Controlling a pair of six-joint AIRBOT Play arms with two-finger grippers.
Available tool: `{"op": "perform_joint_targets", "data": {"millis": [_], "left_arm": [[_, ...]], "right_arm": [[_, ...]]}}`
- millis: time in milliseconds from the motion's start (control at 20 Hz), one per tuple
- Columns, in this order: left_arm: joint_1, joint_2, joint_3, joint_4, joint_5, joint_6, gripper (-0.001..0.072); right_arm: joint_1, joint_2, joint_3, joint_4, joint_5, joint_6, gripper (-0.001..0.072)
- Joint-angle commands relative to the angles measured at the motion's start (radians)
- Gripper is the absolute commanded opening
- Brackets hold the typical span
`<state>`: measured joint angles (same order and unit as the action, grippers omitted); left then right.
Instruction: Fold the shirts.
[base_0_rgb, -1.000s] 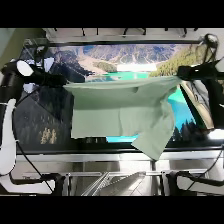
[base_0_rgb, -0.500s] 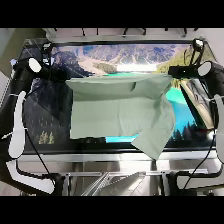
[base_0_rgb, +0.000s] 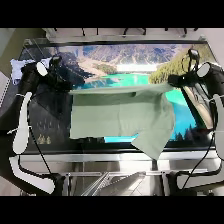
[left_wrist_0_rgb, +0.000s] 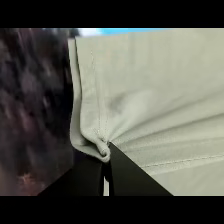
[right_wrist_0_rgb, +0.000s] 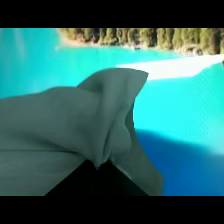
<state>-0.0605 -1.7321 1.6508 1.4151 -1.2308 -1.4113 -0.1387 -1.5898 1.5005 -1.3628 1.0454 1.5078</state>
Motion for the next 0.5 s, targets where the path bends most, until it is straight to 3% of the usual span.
{"op": "perform_joint_targets", "data": {"millis": [0,300,350,400,450], "left_arm": [[-0.002,-0.002,-0.080,-0.003,-0.030,0.001,0.0015],[-0.032,0.002,-0.124,-0.013,-0.061,0.000,0.0016],[-0.034,0.006,-0.123,-0.027,-0.060,0.000,0.0019],[-0.034,0.010,-0.121,-0.032,-0.066,-0.009,0.0210],[-0.034,0.013,-0.110,-0.026,-0.094,-0.051,0.0610]], "right_arm": [[-0.020,-0.055,0.000,-0.026,0.185,0.038,0.0020],[-0.018,-0.123,0.000,-0.022,0.234,0.037,0.0031],[-0.020,-0.119,0.000,-0.022,0.236,0.036,0.0175],[-0.024,-0.111,0.000,-0.023,0.246,0.034,0.0575],[-0.028,-0.097,0.000,-0.022,0.266,0.033,0.0698]]}}
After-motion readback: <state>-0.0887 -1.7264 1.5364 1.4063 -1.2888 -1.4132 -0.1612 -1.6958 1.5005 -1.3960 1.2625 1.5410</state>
